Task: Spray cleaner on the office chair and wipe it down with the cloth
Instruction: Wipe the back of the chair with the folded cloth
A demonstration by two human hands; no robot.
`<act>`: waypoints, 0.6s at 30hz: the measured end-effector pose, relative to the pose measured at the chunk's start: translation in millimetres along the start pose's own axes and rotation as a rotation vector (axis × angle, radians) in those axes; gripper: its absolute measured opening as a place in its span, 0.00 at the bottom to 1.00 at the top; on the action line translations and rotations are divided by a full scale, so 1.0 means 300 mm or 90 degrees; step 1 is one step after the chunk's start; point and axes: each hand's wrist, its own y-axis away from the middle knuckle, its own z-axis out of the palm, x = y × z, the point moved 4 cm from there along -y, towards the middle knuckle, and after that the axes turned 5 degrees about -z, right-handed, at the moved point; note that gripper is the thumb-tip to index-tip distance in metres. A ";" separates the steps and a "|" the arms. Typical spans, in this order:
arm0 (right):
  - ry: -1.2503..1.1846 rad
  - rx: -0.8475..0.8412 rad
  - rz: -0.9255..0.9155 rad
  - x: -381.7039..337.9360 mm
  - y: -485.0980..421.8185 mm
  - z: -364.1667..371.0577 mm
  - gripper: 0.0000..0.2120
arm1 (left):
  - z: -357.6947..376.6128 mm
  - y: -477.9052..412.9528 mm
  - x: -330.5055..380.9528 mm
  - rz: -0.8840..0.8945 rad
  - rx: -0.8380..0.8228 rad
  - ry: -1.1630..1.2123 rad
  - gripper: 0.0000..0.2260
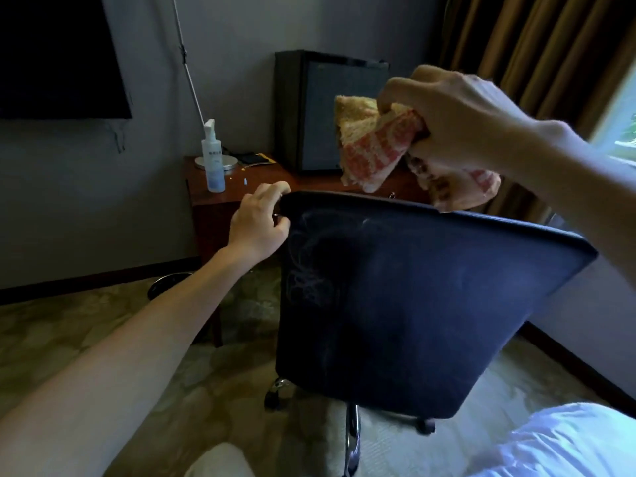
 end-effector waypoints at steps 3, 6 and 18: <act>0.003 0.019 0.021 0.003 0.074 -0.034 0.24 | -0.007 0.036 0.054 0.001 -0.002 -0.048 0.19; 0.002 0.022 0.032 -0.011 0.158 -0.040 0.24 | -0.009 0.067 0.098 -0.007 -0.002 -0.073 0.20; 0.023 0.046 0.083 -0.086 0.397 0.125 0.22 | -0.049 0.216 0.236 0.104 0.073 -0.015 0.22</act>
